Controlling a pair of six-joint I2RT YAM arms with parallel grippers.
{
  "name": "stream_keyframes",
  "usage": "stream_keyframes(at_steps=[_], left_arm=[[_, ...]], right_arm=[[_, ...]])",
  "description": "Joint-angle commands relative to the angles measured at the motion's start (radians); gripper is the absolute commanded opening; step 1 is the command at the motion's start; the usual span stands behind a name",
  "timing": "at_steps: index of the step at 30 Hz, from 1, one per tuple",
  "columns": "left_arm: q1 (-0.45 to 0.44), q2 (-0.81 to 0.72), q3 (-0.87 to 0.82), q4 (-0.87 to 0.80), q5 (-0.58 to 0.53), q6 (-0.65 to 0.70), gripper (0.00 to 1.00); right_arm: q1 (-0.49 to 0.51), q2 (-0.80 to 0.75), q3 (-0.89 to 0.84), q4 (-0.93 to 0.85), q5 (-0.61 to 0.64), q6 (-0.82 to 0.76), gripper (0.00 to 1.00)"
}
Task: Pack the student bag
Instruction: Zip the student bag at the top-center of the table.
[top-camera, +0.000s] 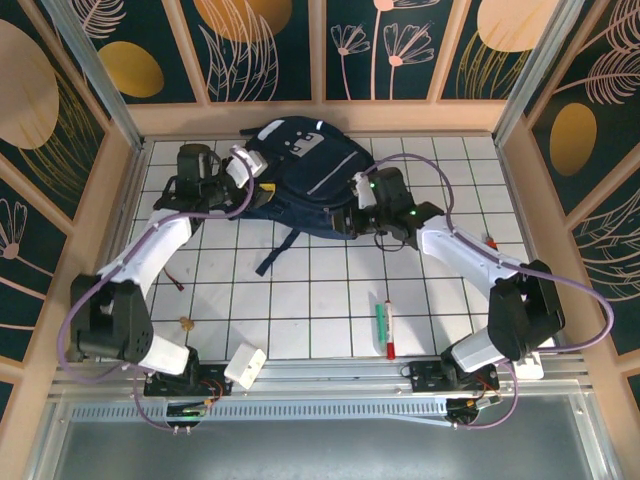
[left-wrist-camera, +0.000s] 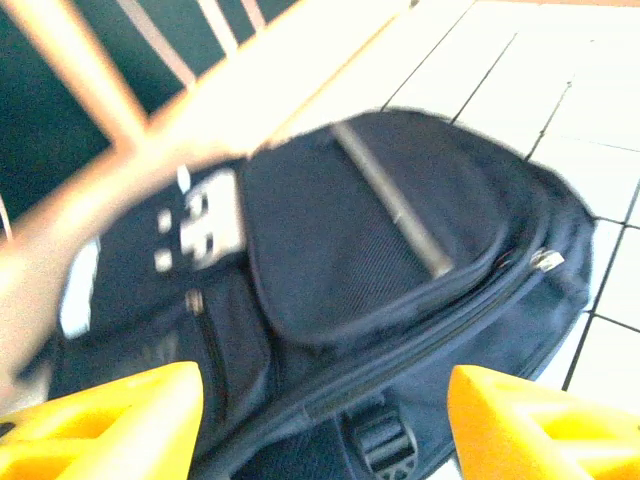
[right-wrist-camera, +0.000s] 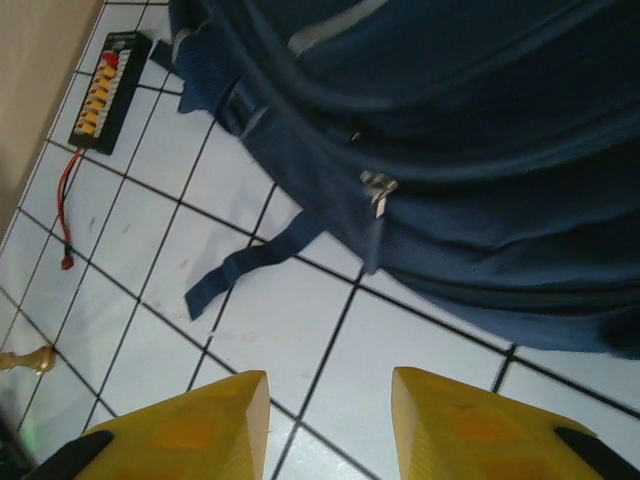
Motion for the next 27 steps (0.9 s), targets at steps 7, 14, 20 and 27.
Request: stream_keyframes(at_steps=[7, 14, 20, 27], left_arm=[[-0.134, 0.124, 0.055, -0.096, 0.027, 0.452, 0.70], [-0.133, 0.219, 0.075, -0.090, -0.013, 0.595, 0.70], [-0.137, 0.232, 0.074, -0.037, -0.019, 0.628, 0.70], [-0.173, 0.242, 0.075, -0.050, -0.010, 0.680, 0.69]], right_arm=[[0.010, 0.122, 0.042, 0.118, 0.017, 0.082, 0.38], [0.068, 0.275, 0.113, 0.174, 0.099, 0.099, 0.39], [0.076, 0.329, 0.133, 0.202, 0.168, 0.112, 0.37], [0.082, 0.304, 0.116, 0.201, 0.165, 0.135, 0.00]])
